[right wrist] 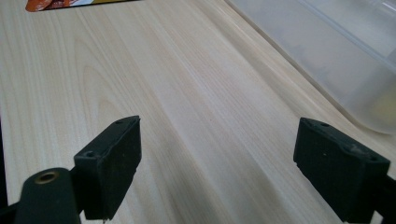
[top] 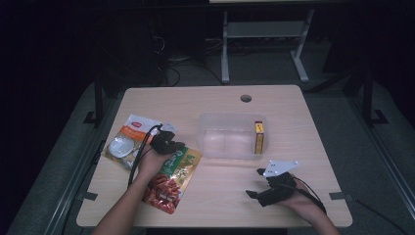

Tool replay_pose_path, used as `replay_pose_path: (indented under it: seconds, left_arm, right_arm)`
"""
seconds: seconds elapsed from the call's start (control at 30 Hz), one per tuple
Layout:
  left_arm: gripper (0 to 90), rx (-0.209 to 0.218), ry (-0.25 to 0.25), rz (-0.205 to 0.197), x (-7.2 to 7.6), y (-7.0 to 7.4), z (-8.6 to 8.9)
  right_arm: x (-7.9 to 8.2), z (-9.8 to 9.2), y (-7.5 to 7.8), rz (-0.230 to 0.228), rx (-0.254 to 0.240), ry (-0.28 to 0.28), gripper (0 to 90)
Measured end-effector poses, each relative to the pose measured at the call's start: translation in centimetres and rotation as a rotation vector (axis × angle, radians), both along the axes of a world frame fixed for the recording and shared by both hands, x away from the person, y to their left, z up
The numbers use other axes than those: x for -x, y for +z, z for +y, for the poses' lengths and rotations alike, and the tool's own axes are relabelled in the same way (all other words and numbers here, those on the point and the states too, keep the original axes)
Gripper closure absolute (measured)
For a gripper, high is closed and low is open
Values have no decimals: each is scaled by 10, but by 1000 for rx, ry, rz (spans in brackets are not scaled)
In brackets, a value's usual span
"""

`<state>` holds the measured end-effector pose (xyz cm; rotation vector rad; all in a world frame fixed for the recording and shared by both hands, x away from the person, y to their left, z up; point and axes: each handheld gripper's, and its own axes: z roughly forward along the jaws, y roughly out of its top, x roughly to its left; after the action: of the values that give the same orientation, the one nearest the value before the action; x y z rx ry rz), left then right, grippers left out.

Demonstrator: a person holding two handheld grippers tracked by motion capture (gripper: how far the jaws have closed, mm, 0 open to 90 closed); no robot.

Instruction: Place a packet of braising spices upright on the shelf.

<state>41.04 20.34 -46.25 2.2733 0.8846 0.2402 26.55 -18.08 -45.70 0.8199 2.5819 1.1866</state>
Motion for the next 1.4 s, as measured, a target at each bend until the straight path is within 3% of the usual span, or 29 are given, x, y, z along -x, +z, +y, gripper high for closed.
replay_pose_path:
  seconds: [0.27, 0.4, 0.6, 0.63, 0.8, 0.83, 0.9, 0.93, 1.0, 1.07, 1.4]
  left_arm:
    - [900, -9, -55, 19, 10, 2, -6]
    - [900, -22, -109, 37, 20, 3, -13]
    - [900, -18, -132, 45, 30, 4, -18]
    - [900, -29, -166, 53, 34, 4, -19]
    - [900, -12, -201, 67, 44, 4, -25]
    - [900, -20, -235, 68, 50, 4, -29]
    - [900, -1, -229, 75, 53, 3, -32]
    - [900, -11, -269, 74, 60, 4, -37]
    - [900, 0, -270, 75, 64, 3, -40]
    - [900, -1, -309, 76, 72, 3, -47]
    - [900, 19, -362, 83, 81, 2, -67]
  right_arm:
    - [1, 0, 0, -4, -1, 1, 146]
    - [0, 0, 0, -3, 4, 0, 146]
    - [1, 0, 0, -4, 6, -3, 147]
    - [1, 0, 0, -6, 4, -2, 146]
    - [1, -1, 0, -7, 2, -4, 146]
    - [1, -1, 0, -7, 3, -5, 147]
    - [1, -1, 1, -8, 4, -4, 146]
    - [1, -1, 1, -10, 4, -3, 146]
    - [1, -1, 1, -9, 4, -3, 146]
    - [1, -1, 1, -8, 5, -5, 147]
    - [1, -2, 2, -9, 1, -8, 146]
